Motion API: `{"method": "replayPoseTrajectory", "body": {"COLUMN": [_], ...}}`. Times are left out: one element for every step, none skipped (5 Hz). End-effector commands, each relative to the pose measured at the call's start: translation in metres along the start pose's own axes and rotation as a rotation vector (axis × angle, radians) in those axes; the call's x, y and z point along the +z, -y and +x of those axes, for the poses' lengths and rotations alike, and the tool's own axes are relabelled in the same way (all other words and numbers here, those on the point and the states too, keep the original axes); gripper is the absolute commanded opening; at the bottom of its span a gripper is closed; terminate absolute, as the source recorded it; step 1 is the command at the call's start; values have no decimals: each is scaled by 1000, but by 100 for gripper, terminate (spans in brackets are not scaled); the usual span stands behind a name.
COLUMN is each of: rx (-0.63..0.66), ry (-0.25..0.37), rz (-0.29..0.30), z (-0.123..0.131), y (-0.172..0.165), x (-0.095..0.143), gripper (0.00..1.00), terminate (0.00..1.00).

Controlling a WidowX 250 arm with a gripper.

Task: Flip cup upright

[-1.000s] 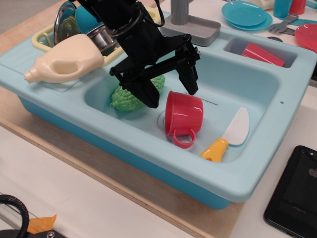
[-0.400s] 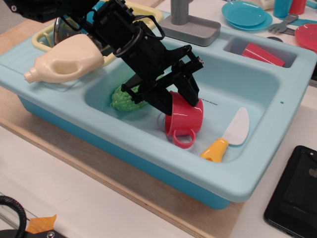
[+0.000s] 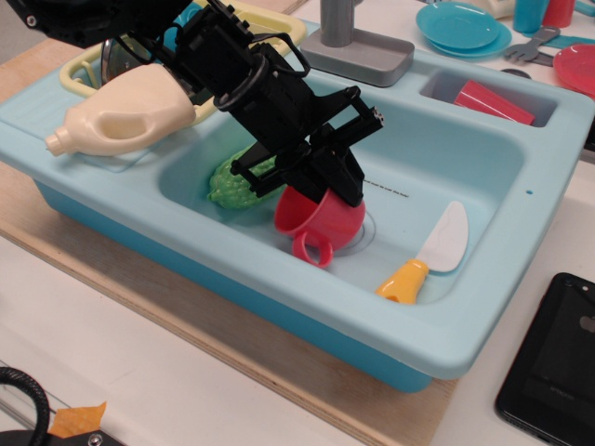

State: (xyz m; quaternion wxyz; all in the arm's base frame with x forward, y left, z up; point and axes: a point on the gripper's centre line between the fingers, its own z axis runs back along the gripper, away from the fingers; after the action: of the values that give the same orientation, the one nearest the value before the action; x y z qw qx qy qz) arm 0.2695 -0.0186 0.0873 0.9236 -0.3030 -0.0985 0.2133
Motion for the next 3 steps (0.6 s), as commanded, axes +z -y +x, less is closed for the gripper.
{"method": "replayPoseTrajectory", "body": {"rx": [-153,-206,-201], "ry": [23,3,-54], "rz": [177,262,300], "z": [-2,-4,-2], "y": [22,24,24], "x": [1,-6,-15], "gripper": [0,0,100], "terminate": [0,0,0]}}
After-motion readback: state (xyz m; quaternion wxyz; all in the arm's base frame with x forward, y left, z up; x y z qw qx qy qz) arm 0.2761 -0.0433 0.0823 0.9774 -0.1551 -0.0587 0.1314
